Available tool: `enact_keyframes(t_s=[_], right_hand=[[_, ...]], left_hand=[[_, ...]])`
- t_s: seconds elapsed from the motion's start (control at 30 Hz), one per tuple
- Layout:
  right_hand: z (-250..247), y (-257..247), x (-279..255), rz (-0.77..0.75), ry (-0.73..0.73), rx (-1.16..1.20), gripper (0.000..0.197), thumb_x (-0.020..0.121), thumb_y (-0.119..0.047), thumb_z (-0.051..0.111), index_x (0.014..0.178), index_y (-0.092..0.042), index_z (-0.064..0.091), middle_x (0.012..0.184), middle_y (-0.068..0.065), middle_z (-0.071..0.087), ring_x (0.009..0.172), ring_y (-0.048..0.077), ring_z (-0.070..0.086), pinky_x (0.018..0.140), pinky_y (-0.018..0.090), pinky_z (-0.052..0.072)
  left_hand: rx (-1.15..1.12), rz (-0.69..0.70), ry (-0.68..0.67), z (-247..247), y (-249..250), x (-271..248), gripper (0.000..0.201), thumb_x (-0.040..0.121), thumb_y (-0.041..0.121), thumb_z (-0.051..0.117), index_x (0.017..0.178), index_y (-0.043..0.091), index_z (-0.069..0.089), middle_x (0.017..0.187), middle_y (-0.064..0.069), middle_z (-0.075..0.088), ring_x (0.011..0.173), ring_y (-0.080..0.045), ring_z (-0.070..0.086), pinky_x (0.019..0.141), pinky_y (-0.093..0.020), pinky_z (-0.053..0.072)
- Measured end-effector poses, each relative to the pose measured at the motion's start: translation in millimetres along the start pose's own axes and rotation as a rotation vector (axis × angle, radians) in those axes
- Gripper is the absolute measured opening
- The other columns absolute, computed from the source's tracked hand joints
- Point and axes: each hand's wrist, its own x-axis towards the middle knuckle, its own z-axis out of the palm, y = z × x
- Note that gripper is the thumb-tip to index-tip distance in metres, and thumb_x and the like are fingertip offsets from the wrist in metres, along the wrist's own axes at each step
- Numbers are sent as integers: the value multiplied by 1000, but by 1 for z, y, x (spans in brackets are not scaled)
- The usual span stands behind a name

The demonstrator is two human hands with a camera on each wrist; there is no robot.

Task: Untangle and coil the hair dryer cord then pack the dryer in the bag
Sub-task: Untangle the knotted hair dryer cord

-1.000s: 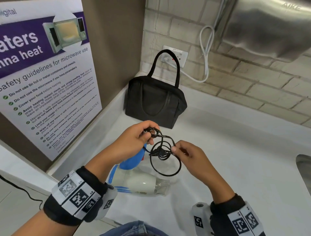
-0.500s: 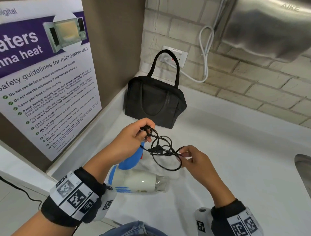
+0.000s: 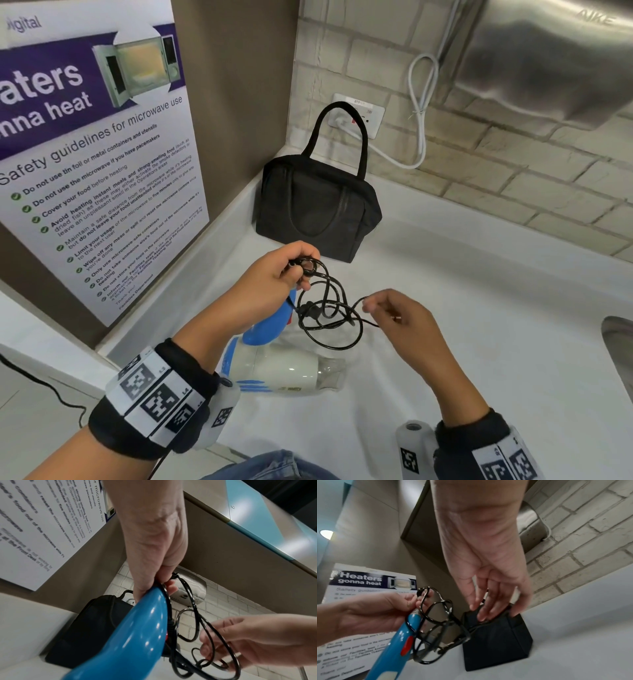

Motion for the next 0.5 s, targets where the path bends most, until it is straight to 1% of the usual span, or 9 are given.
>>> enact_keyframes(t_s=[0.07,0.13,0.17,0.23,0.3,0.33,0.37,0.43,0.5], right_hand=[[-1,-10,0,-67,75,8,12,91,-21,58,86,-28,67,91,-17,70,89,-7,60,74,4,40],[-1,-25,1,-113,48,50,13,92,-29,56,92,-30,68,90,-16,70,91,-6,60,79,11,41],[-1,-31,2,-121,-24,73,17,94,-33,52,96,-31,69,92,-16,70,94,-6,60,83,15,42],[0,-43,4,-97,-297,123,35,95,-46,36,111,-35,65,104,-16,70,103,-6,58,94,22,42],[5,-47,7,-28,-603,213,48,91,-58,23,126,-42,52,116,-16,66,113,-4,55,102,24,39],[8,-45,9,-14,-683,238,48,89,-62,28,129,-43,46,120,-14,65,116,-1,55,103,26,39],[11,-44,12,-24,-701,225,45,89,-60,40,130,-42,44,120,-12,65,116,2,56,103,28,41],[17,-40,17,-54,-609,148,37,87,-37,63,121,-30,53,114,-7,68,108,5,62,97,27,46],[21,-36,22,-43,-504,198,21,89,-20,64,108,-14,60,103,4,72,99,13,67,89,26,51]], left_hand=[[3,4,-43,0,-1,0,42,98,1,35,94,38,55,95,5,54,87,-12,61,80,-36,58],[4,4,-70,1,-1,0,44,97,1,36,93,39,56,95,5,54,86,-11,62,83,-41,57],[2,6,-76,2,-2,0,45,97,1,36,92,40,57,94,4,55,87,-12,63,83,-43,57],[-1,13,-76,4,-3,1,45,97,3,38,93,43,58,92,1,60,88,-13,63,84,-44,56],[4,25,-50,7,-3,1,41,97,3,40,97,39,59,96,-3,64,90,-12,65,87,-35,55],[3,36,-32,8,-4,2,37,97,4,41,100,35,60,99,-4,65,92,-12,65,90,-31,53],[-2,45,-20,8,-4,3,31,97,7,42,104,31,61,101,-6,66,93,-12,65,92,-28,52],[-30,40,-23,7,-6,3,23,99,18,43,111,27,60,97,-4,67,92,-7,64,92,-23,50],[-97,2,-50,4,-8,4,27,100,27,38,116,25,59,90,1,66,87,0,63,83,-13,49]])
